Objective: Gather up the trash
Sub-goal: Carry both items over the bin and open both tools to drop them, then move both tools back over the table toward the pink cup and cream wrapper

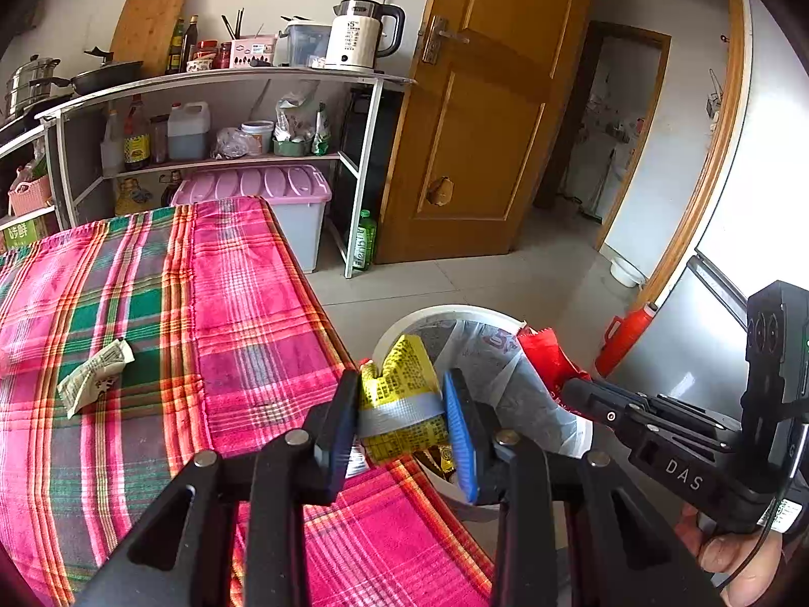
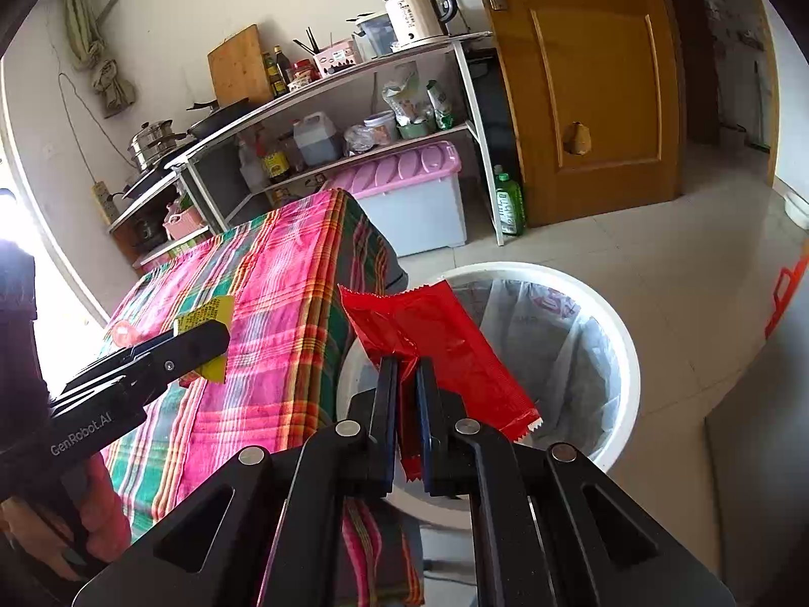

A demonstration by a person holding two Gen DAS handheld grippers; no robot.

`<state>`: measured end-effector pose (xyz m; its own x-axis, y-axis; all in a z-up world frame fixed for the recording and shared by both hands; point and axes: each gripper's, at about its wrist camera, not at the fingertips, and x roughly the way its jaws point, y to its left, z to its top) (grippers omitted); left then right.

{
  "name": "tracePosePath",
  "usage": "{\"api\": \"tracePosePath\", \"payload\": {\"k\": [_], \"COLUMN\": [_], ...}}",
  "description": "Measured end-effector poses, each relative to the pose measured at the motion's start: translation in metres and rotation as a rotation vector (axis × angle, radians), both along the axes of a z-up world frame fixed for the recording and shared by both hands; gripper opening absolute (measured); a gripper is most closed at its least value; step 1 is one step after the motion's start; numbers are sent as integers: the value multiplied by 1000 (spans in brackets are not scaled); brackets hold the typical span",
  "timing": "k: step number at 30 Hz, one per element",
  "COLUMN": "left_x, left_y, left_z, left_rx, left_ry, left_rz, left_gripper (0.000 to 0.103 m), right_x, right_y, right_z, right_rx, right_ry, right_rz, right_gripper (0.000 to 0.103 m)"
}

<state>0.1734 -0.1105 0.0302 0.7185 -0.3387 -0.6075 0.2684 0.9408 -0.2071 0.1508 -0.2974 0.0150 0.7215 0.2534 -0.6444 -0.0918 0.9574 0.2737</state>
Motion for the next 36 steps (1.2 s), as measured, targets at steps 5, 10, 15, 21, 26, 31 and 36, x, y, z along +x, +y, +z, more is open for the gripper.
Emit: {"api": "tracePosePath", "payload": {"k": [5,10,15,21,26,31,36], "left_x": [10,21,32,41,43,41,33], "left_y": [-15,-28,-38,-48,-51,-49,-40], "left_z": [-8,-18,-26,-34,-36,-34,-26], "left_rx": [3,9,13,15,16,8,-8], "left_ry": [28,57,87,121,123,116,92], "left_rz": [-33,-60,-78,-90,-94,-86,-70], "left_gripper": [35,35,38,42,44,45,45], "right_x": [4,9,16,20,22,19,12], "right_y": [-10,-18,-24,-32,-35,-38,-32], "right_z": [-9,-17,-26,-37,-39,-34,-25], "right_rx": [6,13,18,23,18,19,21], "right_ry": [20,40,63,100,104,92,67], "right_rz": [-23,-39,-53,-78,-92,-92,-72], "right_gripper": [7,7,7,8,14,17,20]}}
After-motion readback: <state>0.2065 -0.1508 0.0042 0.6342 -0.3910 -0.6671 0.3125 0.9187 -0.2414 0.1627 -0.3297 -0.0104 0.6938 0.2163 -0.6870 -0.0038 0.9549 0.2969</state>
